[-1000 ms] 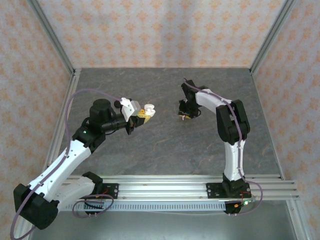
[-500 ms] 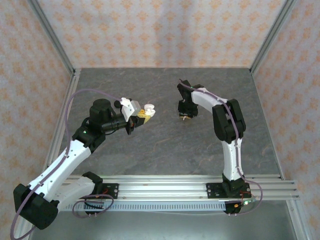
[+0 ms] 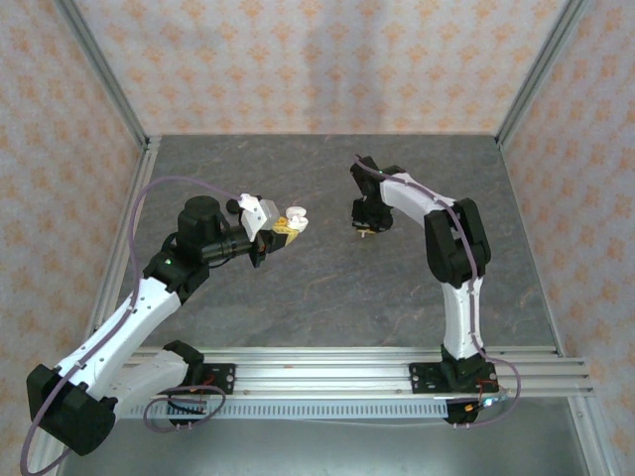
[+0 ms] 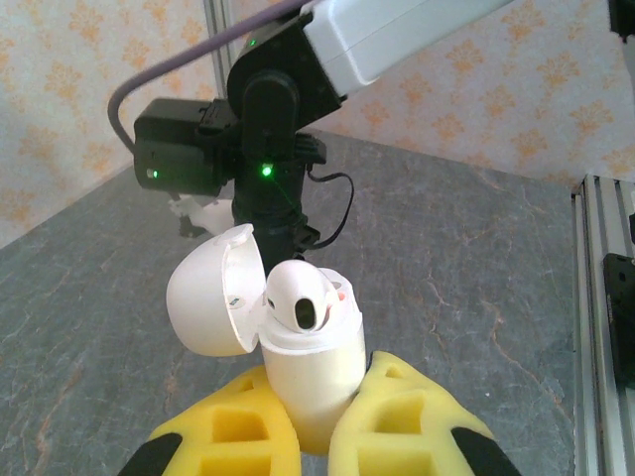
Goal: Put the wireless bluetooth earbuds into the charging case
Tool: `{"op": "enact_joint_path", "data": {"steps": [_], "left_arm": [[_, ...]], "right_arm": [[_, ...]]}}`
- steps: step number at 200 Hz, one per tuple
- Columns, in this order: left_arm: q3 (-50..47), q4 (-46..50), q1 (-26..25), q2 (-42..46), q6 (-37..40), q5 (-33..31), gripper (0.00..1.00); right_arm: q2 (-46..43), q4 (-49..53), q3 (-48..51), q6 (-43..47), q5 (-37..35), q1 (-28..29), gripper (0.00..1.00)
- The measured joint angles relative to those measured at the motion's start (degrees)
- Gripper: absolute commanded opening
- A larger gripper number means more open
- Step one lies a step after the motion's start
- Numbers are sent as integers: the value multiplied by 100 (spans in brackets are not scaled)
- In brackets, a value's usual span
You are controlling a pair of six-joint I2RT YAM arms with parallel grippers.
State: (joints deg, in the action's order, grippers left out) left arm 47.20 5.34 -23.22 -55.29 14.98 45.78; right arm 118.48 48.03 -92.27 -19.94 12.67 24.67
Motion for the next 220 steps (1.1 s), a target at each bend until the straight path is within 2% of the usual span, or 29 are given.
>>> {"op": "enact_joint_path", "data": {"steps": [94,149,181,220], "left_arm": [[-190,-789,0,7,-199,-518,0],[-190,-1139,0,28,-179,-844,0],[-190,-1259,0,28,-184,-883,0],[-190,-1325,0,28,-201,-894,0]], "right_arm": [[-2496,-737,208,-122,-1019,997,13],[-3635,-1843,586,-79,-1521,1797,12],[-4019,-2498,765,-79,-1572,2087,12],[-4081,-3086,874,-105,-1410,2284,12]]}}
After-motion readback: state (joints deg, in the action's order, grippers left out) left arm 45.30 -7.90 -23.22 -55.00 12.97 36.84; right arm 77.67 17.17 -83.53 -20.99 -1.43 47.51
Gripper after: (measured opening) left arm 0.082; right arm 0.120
